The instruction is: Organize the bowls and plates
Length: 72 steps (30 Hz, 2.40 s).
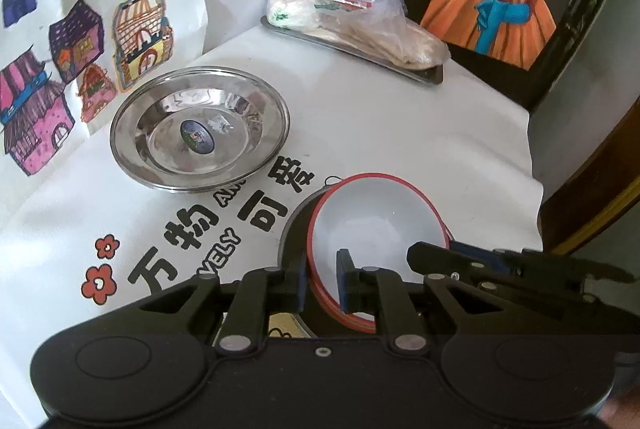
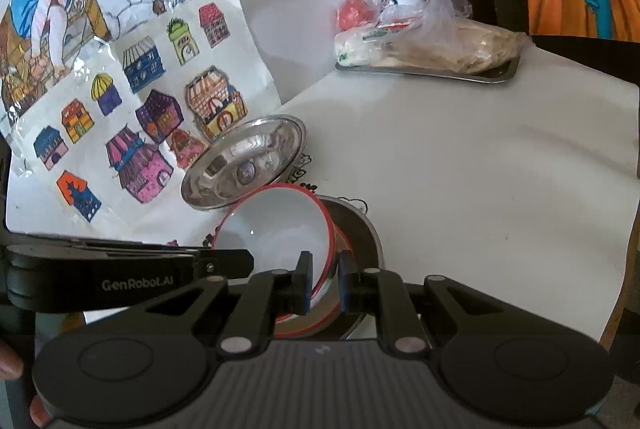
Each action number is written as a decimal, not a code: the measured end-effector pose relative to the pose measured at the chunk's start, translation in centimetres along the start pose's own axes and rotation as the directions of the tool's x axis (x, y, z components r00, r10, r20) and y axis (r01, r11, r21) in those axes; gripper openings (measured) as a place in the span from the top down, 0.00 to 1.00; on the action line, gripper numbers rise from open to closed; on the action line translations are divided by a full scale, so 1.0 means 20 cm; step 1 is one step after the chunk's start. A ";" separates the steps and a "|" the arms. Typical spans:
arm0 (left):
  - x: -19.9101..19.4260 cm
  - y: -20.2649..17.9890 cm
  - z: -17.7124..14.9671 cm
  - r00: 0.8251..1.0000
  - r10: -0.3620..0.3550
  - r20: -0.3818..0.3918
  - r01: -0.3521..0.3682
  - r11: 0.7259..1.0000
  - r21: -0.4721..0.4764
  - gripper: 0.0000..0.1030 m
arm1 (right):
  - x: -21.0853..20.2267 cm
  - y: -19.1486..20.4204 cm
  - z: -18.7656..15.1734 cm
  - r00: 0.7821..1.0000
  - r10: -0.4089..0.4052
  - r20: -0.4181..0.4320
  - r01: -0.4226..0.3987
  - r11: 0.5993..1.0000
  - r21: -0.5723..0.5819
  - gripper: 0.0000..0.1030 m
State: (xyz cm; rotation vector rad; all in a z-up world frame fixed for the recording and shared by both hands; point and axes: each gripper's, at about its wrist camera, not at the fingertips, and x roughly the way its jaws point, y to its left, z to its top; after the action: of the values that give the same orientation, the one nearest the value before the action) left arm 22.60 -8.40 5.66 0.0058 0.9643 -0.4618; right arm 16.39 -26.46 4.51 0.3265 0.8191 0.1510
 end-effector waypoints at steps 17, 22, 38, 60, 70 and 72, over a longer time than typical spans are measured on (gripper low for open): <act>0.08 -0.04 0.11 0.989 0.032 -0.144 -0.024 0.998 0.061 0.84 | 0.05 0.06 0.13 0.982 -0.052 -0.183 0.033 0.994 -0.105 0.85; 0.11 -0.01 0.11 0.987 0.012 -0.163 -0.005 0.999 0.042 0.84 | 0.04 0.05 0.12 0.986 -0.037 -0.163 0.021 0.995 -0.102 0.85; -0.02 0.04 0.09 0.997 -0.059 -0.047 0.059 0.998 0.010 0.54 | -0.12 -0.02 0.10 0.997 0.080 0.001 -0.080 0.994 -0.068 0.33; -0.30 0.29 -0.16 0.955 0.096 0.281 -0.061 0.989 -0.131 0.01 | -0.27 -0.18 -0.11 0.982 -0.023 0.188 0.039 0.996 -0.082 0.00; -0.21 0.30 -0.33 0.961 0.053 0.272 -0.020 0.992 -0.122 0.01 | -0.23 -0.29 -0.22 0.988 -0.004 0.157 0.013 0.998 -0.055 0.00; -0.19 0.31 -0.35 0.963 0.057 0.264 -0.025 0.992 -0.126 0.01 | -0.23 -0.30 -0.23 0.987 0.012 0.158 -0.003 0.999 -0.053 0.00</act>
State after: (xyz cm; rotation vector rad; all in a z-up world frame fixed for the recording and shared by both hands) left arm 17.63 -0.01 3.50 -0.1436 0.7240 -0.3539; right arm 9.83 -32.31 2.65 0.2880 0.6556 0.1516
